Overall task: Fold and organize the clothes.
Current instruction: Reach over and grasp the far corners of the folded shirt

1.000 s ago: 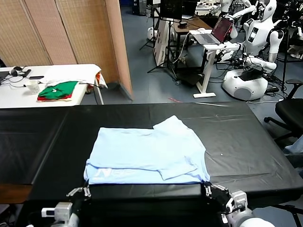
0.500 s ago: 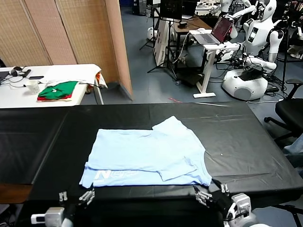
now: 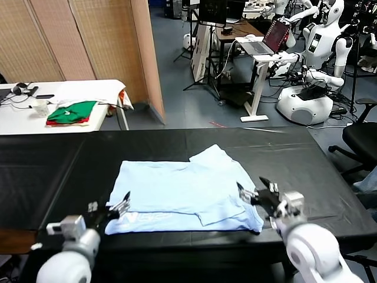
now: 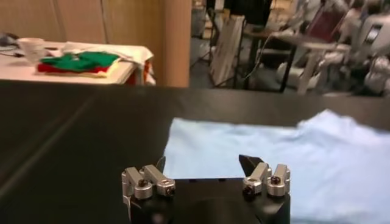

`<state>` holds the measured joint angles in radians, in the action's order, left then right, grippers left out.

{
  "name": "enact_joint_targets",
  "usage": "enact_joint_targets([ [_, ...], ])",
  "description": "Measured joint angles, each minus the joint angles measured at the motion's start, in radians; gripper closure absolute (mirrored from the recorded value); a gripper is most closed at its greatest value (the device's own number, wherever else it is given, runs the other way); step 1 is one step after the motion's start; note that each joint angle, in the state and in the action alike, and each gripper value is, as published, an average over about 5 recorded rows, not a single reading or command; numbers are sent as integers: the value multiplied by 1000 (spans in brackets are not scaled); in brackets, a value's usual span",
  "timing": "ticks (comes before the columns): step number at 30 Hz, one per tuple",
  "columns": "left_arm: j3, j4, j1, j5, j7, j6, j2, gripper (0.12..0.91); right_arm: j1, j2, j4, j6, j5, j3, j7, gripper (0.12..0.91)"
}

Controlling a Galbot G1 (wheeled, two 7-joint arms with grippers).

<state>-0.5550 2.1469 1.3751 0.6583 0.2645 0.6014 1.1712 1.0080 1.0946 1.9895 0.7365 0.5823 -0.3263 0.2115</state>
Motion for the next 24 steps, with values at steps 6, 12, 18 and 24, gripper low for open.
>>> enact_joint_targets([
  [6,63,-162,-194,50,-6,11,-56,123,-167,31,-193,0,-12,82,-10,118],
  [12,134,-317,-340,96,-11,54,-99,123,-279,73,-346,0,-31,138,-30,118],
  [18,172,-431,-435,94,-34,62,-110,123,-359,108,-460,0,-47,172,-49,118],
  [24,196,-514,-492,62,-52,40,-107,123,-406,134,-543,0,-61,189,-51,118],
])
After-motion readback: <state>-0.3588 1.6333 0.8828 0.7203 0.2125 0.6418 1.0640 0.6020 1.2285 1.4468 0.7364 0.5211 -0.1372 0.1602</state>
